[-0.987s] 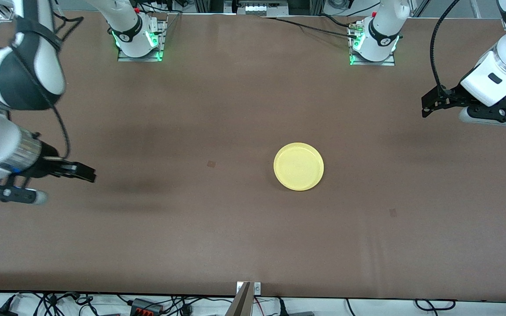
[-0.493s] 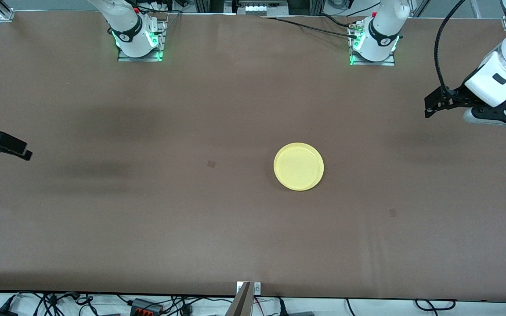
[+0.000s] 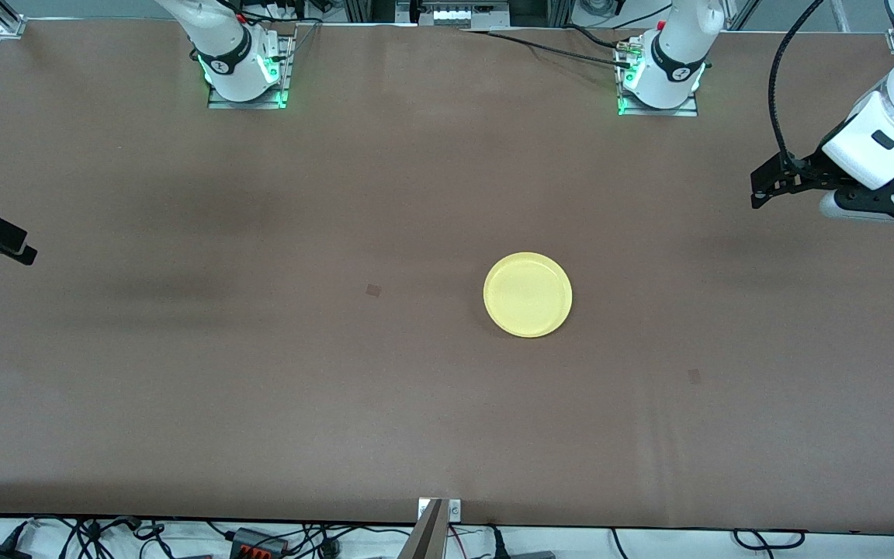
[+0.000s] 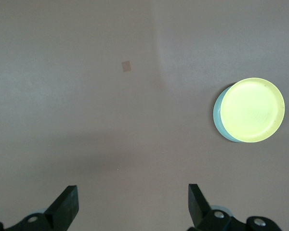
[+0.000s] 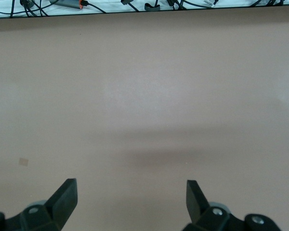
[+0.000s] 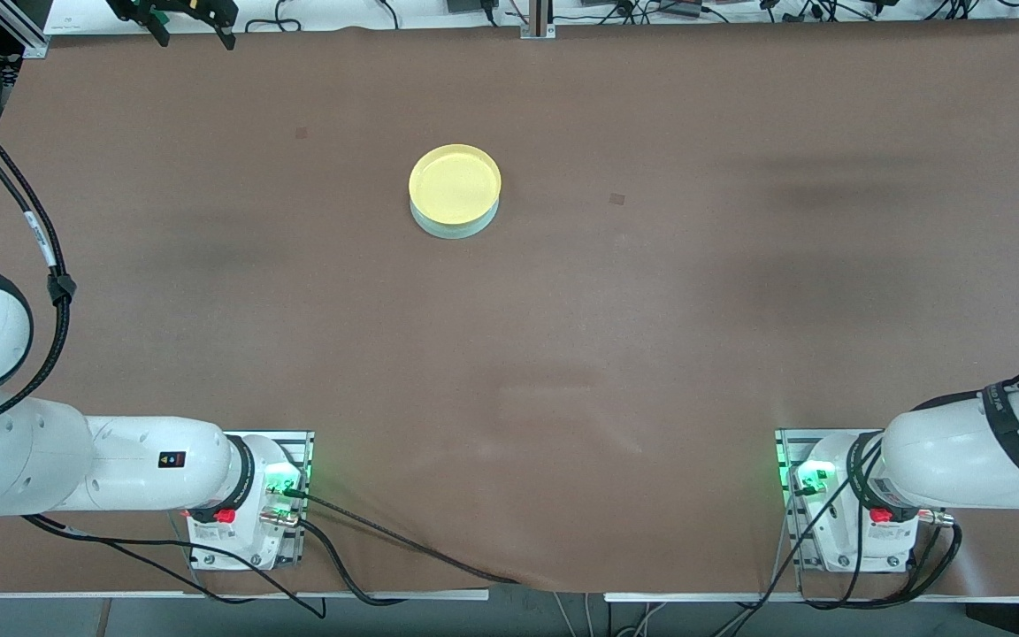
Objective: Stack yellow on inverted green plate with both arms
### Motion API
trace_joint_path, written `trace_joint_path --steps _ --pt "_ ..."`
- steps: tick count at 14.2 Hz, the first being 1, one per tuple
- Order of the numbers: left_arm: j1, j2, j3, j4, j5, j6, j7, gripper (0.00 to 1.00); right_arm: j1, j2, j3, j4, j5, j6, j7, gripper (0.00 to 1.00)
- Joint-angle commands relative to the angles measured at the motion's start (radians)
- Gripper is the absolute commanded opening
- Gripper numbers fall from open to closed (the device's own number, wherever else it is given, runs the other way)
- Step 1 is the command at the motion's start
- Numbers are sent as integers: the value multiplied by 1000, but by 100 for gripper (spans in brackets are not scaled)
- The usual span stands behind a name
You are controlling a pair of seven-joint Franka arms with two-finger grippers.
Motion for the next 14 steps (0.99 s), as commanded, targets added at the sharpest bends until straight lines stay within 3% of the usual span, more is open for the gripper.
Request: trace_joint_path --steps 1,8,14 --pt "5 8 -3 27 7 -23 12 100 -24 -51 30 -70 -26 -3 -4 100" --pt "5 8 -3 27 7 -31 14 100 -24 -192 30 -277 -38 -11 11 100" --pt "5 8 -3 27 7 -31 15 100 -22 -245 32 -364 -55 40 10 100"
